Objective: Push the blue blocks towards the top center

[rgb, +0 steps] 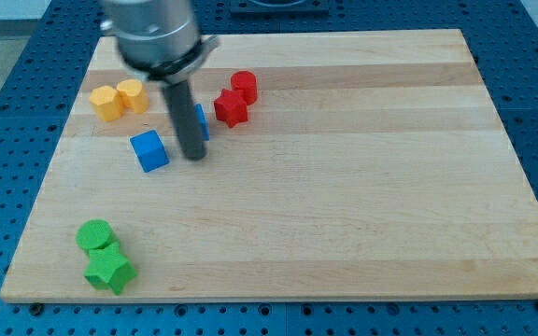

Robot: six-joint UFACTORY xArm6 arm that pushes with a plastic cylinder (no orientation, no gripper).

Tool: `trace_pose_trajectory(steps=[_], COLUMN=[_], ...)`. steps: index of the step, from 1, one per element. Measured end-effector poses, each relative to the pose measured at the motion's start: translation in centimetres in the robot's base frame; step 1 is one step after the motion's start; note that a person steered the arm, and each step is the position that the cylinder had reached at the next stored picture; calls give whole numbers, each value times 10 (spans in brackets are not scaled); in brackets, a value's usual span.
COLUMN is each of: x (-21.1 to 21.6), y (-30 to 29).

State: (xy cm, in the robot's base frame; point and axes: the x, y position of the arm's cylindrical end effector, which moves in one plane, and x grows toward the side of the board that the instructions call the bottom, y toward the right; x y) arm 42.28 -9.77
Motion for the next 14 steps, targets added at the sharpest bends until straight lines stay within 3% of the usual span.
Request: trace_pose_trajectory(steps=[1, 3, 6, 7, 9, 12, 13, 14], x=[-27, 59, 71, 58, 34, -81, -96, -80], y=[17, -9, -112, -131, -79, -16, -11, -12])
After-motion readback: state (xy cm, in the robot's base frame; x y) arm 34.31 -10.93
